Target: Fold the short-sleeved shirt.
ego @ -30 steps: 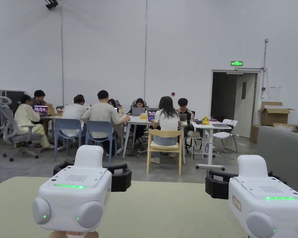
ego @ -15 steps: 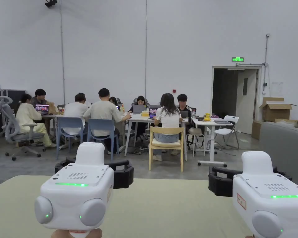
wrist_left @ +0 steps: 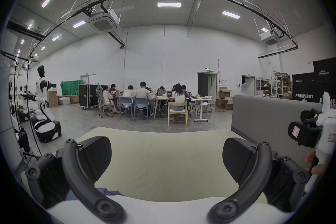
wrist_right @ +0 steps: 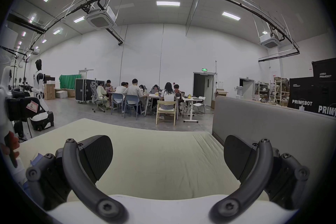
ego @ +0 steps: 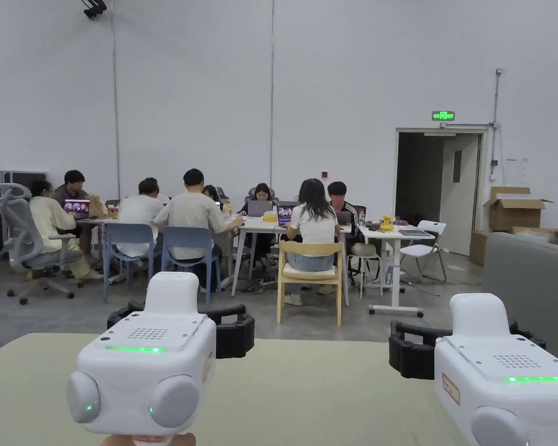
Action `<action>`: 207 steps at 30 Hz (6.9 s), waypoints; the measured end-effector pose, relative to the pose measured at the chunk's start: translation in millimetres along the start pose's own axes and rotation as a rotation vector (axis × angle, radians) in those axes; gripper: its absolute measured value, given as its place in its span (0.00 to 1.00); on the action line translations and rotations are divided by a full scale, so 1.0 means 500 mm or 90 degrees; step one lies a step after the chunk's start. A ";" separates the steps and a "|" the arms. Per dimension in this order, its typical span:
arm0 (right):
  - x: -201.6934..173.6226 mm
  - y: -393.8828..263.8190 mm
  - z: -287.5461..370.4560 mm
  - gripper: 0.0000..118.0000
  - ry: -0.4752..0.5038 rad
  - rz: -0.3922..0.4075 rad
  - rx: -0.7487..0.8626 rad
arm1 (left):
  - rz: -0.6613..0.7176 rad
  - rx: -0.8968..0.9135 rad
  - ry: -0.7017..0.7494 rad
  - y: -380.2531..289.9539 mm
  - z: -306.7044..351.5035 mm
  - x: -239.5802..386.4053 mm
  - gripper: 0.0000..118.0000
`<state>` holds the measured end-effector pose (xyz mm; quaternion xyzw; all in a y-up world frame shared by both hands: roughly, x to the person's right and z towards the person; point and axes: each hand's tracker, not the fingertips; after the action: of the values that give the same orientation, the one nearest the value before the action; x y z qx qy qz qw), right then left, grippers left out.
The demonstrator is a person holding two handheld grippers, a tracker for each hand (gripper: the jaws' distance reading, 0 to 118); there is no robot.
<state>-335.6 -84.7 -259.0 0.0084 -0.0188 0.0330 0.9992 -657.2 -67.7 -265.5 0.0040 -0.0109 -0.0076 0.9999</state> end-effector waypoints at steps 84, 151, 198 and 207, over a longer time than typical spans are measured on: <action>-0.612 -0.292 -0.110 0.03 0.446 0.023 -0.224 | 0.088 -0.446 0.186 -0.487 0.060 -0.567 0.79; 0.304 -0.382 0.197 0.03 0.007 -0.124 -0.281 | -0.130 -0.553 -0.659 -0.564 -0.050 0.521 0.56; 0.218 -0.486 0.001 0.87 0.020 -0.097 -0.397 | 0.027 -0.577 -0.132 -0.598 -0.187 -0.035 0.03; 0.395 -0.699 -0.315 1.00 -0.061 -0.097 -0.756 | 0.058 -0.559 -0.125 -0.531 -0.134 -0.005 0.03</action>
<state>-109.8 -417.5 -414.3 -0.5484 -0.0784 -0.0554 0.8307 -662.2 -332.9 -334.5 -0.4220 -0.1016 0.0323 0.9003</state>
